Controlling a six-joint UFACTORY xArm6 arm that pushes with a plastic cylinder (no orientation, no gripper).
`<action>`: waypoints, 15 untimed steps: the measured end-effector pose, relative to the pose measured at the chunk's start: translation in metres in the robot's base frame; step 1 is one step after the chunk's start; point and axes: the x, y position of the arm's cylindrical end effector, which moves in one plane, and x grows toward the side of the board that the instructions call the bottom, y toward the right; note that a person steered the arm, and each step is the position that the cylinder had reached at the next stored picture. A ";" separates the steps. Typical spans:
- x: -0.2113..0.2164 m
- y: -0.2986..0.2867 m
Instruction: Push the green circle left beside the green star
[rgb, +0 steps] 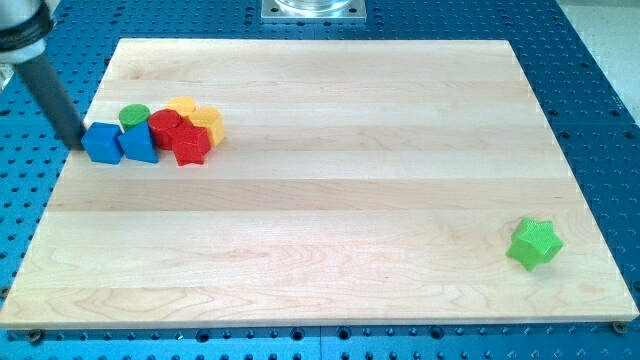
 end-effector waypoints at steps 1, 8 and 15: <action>-0.005 0.027; 0.114 0.363; 0.181 0.370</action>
